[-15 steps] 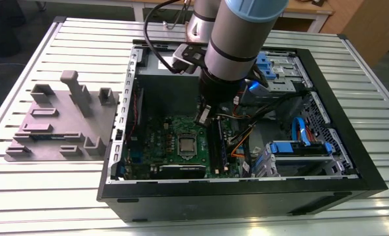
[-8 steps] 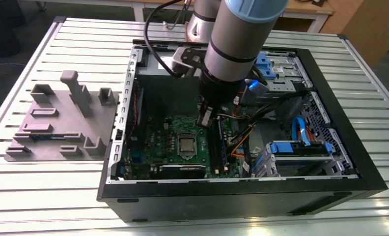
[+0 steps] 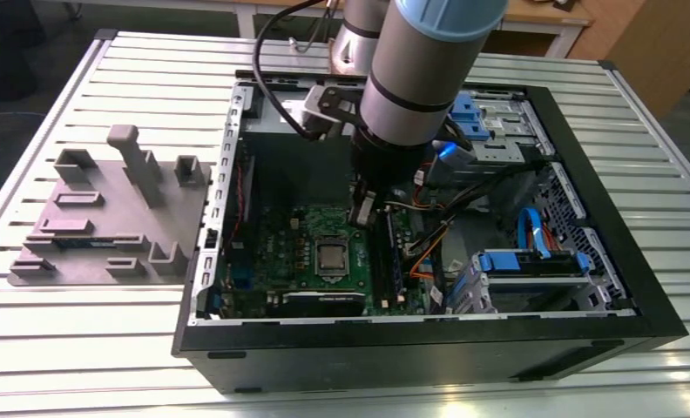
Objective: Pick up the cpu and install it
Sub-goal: 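Install the first cpu locking lever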
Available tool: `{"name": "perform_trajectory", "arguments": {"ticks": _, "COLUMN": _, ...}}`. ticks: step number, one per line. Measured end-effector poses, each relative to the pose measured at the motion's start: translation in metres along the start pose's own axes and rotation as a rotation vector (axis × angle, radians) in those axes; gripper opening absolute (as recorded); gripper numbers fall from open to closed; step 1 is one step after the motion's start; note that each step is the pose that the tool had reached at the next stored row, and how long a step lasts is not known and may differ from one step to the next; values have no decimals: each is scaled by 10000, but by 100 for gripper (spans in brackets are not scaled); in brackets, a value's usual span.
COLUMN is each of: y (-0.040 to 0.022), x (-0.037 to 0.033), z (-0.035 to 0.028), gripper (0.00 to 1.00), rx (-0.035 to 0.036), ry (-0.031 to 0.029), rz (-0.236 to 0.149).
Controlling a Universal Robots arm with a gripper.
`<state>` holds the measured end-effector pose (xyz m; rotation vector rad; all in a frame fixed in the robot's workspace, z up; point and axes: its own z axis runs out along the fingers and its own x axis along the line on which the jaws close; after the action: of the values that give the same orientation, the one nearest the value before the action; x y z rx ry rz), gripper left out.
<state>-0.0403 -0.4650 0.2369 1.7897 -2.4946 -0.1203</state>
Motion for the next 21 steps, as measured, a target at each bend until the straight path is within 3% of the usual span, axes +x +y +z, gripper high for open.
{"name": "perform_trajectory", "arguments": {"ticks": 2, "y": 0, "x": 0, "z": 1, "gripper": 10, "rx": 1, "ry": 16, "rz": -172}}
{"name": "perform_trajectory", "arguments": {"ticks": 15, "y": -2, "x": 1, "z": 23, "gripper": 10, "rx": 24, "ry": 246, "rz": -2356}}
{"name": "perform_trajectory", "arguments": {"ticks": 18, "y": -3, "x": 6, "z": 25, "gripper": 10, "rx": 31, "ry": 284, "rz": -2565}}
{"name": "perform_trajectory", "arguments": {"ticks": 21, "y": -7, "x": 14, "z": 25, "gripper": 10, "rx": 49, "ry": 376, "rz": -2638}}
